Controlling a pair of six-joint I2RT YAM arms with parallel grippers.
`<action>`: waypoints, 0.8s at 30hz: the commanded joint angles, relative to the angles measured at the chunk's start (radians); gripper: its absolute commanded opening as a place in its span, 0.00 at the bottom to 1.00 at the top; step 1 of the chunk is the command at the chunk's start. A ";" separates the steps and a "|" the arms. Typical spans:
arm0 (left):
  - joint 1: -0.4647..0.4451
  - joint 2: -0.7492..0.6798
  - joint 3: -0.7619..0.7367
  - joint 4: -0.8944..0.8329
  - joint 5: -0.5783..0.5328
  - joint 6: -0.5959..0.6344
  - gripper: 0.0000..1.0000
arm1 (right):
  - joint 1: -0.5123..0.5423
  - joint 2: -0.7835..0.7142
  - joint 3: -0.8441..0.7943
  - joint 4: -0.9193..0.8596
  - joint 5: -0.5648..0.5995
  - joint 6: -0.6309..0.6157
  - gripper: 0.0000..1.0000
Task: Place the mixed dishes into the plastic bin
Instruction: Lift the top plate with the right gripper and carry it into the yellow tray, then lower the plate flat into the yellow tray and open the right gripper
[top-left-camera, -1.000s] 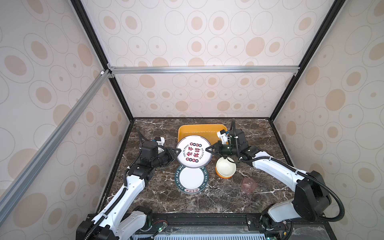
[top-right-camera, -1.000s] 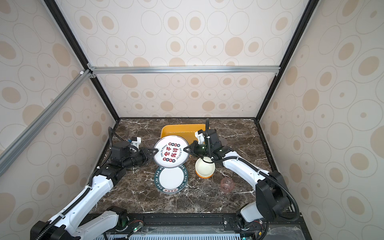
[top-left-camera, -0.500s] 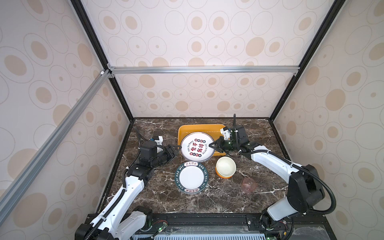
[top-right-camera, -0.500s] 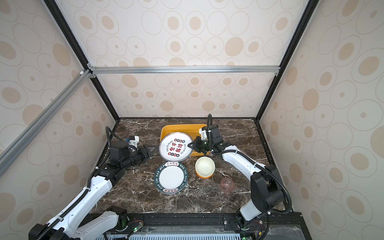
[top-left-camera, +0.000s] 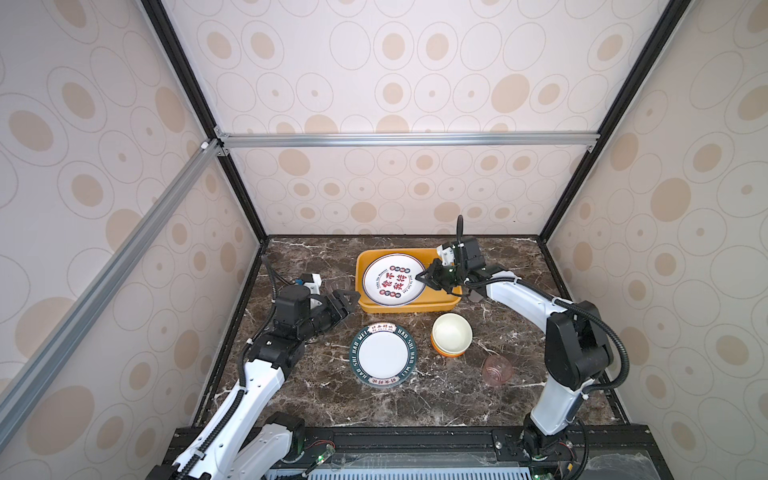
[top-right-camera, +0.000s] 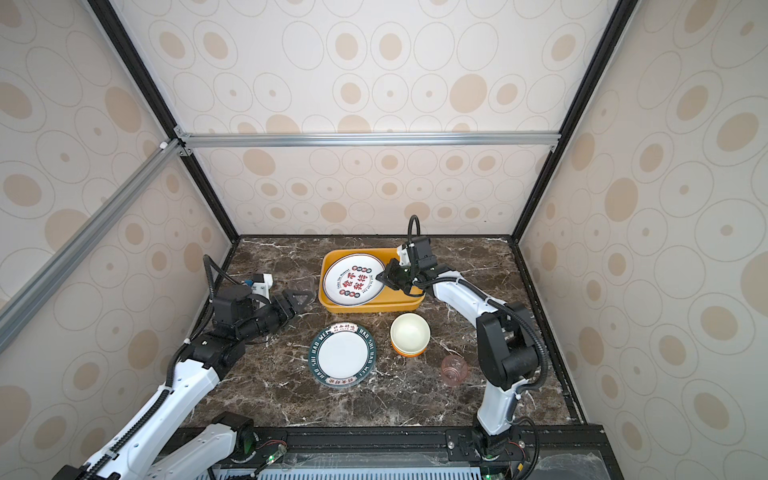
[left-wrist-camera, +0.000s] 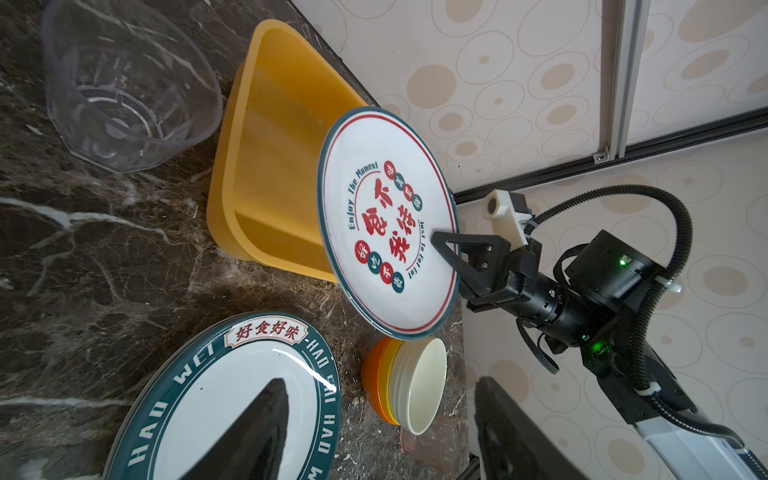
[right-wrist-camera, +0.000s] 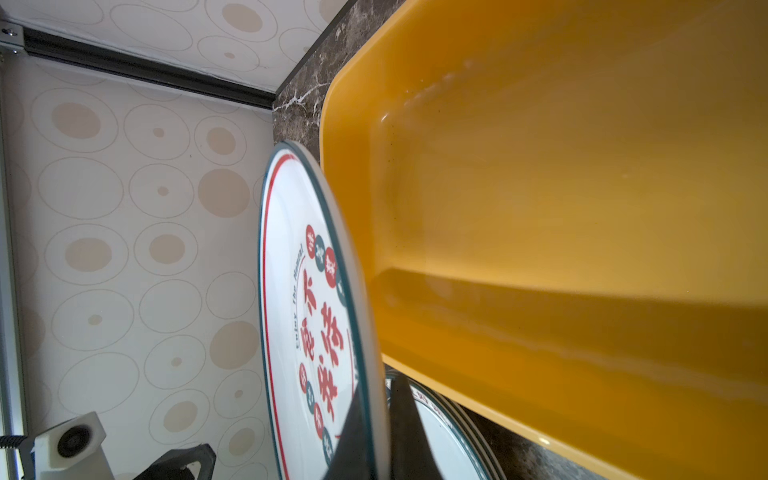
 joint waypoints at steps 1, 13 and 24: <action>0.007 -0.016 -0.002 -0.022 -0.010 0.017 0.71 | -0.007 0.040 0.075 -0.004 -0.002 -0.012 0.01; 0.006 -0.006 -0.014 -0.024 -0.010 0.011 0.72 | -0.017 0.189 0.197 -0.023 0.012 -0.028 0.01; 0.006 0.016 -0.019 -0.020 -0.012 0.008 0.72 | -0.020 0.285 0.258 -0.034 0.019 -0.035 0.01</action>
